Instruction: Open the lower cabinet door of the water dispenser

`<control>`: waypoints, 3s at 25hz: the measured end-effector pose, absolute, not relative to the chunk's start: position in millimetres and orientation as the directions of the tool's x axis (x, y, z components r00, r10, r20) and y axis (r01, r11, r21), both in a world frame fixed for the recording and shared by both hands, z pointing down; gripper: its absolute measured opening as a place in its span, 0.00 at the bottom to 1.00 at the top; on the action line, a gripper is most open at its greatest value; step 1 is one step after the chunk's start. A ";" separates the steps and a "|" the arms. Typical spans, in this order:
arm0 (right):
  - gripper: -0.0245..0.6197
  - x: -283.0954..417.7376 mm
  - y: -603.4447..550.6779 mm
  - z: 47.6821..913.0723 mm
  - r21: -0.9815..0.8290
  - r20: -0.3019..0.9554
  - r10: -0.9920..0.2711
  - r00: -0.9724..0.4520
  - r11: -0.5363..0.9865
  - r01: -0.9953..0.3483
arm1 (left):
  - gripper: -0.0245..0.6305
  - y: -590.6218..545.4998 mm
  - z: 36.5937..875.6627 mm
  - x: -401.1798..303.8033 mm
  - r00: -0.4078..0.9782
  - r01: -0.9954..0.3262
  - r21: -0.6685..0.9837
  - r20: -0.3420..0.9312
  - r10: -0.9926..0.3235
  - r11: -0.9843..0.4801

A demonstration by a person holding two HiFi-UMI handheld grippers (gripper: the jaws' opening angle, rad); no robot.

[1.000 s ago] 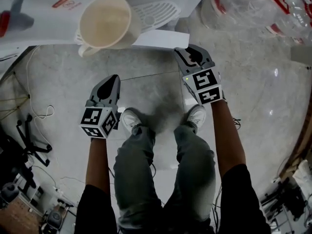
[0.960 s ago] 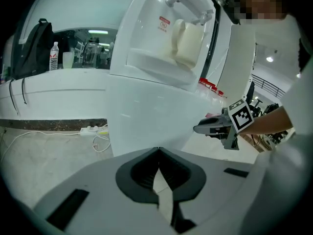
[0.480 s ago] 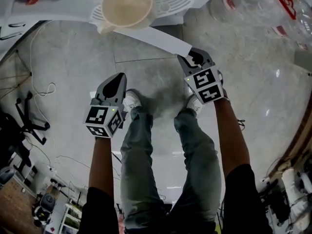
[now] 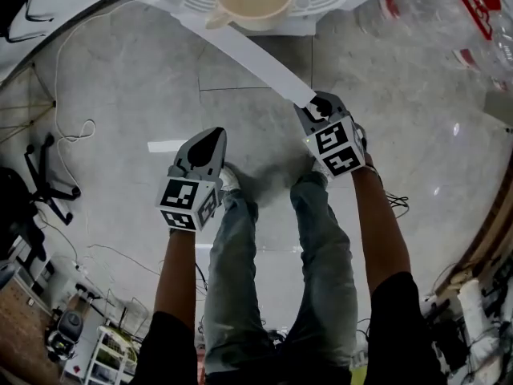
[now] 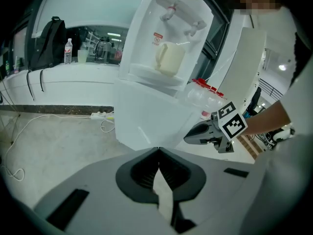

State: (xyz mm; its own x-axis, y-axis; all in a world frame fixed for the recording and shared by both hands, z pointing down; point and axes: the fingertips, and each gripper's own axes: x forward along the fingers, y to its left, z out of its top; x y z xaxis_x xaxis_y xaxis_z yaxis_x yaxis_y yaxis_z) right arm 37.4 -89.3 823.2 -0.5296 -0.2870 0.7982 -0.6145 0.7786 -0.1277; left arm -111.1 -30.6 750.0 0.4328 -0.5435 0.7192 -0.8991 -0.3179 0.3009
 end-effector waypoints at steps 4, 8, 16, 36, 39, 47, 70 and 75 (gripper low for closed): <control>0.15 21.6 -70.2 823.1 -0.134 0.806 -0.267 -0.528 0.787 -0.603 | 0.05 -13.8 747.2 -125.9 0.438 -0.896 0.305 0.728 -0.528 -0.322; 0.09 3.0 -52.4 823.7 -0.157 0.807 -0.243 -0.538 0.790 -0.592 | 0.05 -2.7 744.9 -143.6 0.432 -0.900 0.307 0.731 -0.528 -0.310; 0.08 -35.9 -20.9 822.8 -0.173 0.820 -0.189 -0.540 0.818 -0.549 | 0.05 18.7 744.7 -172.5 0.435 -0.899 0.321 0.729 -0.528 -0.297; 0.17 -167.5 12.6 807.8 -0.291 0.779 -0.012 -0.627 0.879 -0.378 | 0.05 45.4 744.4 -237.0 0.409 -0.913 0.331 0.754 -0.515 -0.239; 0.16 -169.5 13.6 804.9 -0.287 0.770 -0.037 -0.637 0.872 -0.397 | 0.05 44.0 743.5 -236.4 0.410 -0.912 0.334 0.755 -0.511 -0.238; 0.16 -153.4 25.0 770.1 -0.291 0.758 -0.084 -0.647 0.844 -0.450 | 0.05 43.5 716.2 -221.2 0.420 -0.908 0.335 0.750 -0.512 -0.253; 0.19 -94.8 -26.6 487.4 -0.212 0.576 -0.484 -0.659 0.690 -0.692 | 0.05 22.1 506.0 -177.3 0.421 -0.906 0.324 0.643 -0.640 -0.271; 0.19 -68.4 -38.8 434.3 -0.190 0.547 -0.548 -0.633 0.655 -0.731 | 0.05 12.5 460.0 -174.4 0.394 -0.917 0.313 0.618 -0.680 -0.248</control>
State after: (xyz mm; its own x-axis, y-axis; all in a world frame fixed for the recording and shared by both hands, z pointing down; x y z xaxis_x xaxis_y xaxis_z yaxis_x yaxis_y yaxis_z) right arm -68.4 -38.8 434.3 -0.6326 -0.5478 0.5474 -0.7314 0.6550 -0.1897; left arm -174.4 12.5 460.0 0.3944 -0.6800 0.6182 -0.9170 -0.2477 0.3126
